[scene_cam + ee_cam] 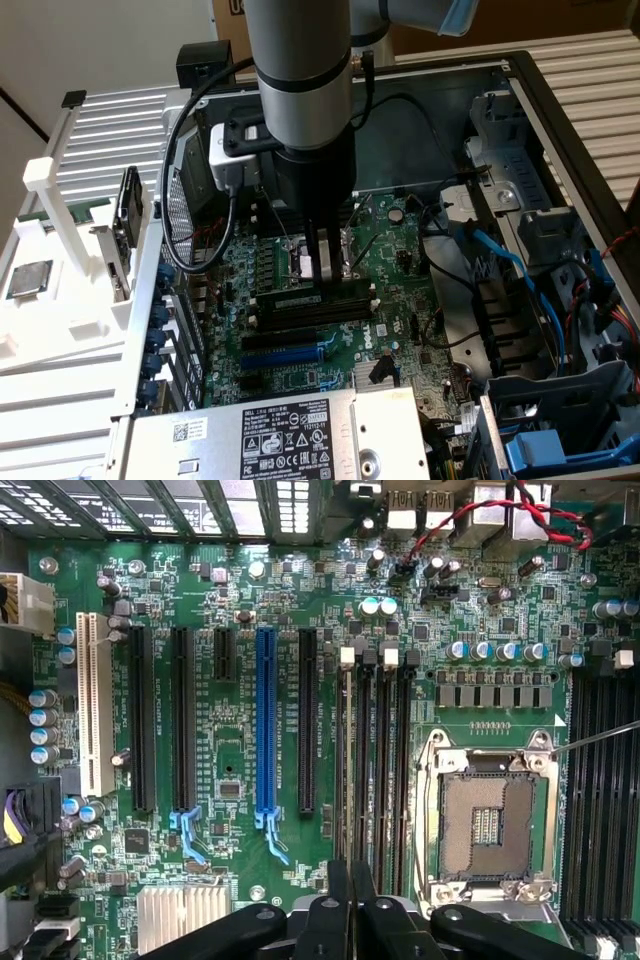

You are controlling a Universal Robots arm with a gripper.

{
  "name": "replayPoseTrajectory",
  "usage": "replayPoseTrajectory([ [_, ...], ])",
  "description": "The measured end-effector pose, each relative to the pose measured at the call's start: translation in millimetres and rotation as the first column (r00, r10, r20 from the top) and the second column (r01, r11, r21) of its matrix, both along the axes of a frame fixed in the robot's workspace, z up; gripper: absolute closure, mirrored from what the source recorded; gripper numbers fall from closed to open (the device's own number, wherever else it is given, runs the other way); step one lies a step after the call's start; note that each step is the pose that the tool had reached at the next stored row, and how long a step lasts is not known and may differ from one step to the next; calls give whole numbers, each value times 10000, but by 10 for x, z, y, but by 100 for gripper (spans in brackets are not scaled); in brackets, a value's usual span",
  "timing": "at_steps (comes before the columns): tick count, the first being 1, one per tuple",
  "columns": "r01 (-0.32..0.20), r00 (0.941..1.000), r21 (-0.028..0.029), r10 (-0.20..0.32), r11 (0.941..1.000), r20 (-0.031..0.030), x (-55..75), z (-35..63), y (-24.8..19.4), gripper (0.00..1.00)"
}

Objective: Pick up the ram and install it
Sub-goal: 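Insert the ram into the slot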

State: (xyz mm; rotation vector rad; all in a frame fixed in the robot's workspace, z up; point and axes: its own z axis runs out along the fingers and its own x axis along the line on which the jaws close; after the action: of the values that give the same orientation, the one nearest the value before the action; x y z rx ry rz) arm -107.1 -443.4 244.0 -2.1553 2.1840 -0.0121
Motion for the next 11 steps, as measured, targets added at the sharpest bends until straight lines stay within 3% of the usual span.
replayPoseTrajectory([
  [11,116,9999,3,-116,9999,30,-14,-4,0,88],
])
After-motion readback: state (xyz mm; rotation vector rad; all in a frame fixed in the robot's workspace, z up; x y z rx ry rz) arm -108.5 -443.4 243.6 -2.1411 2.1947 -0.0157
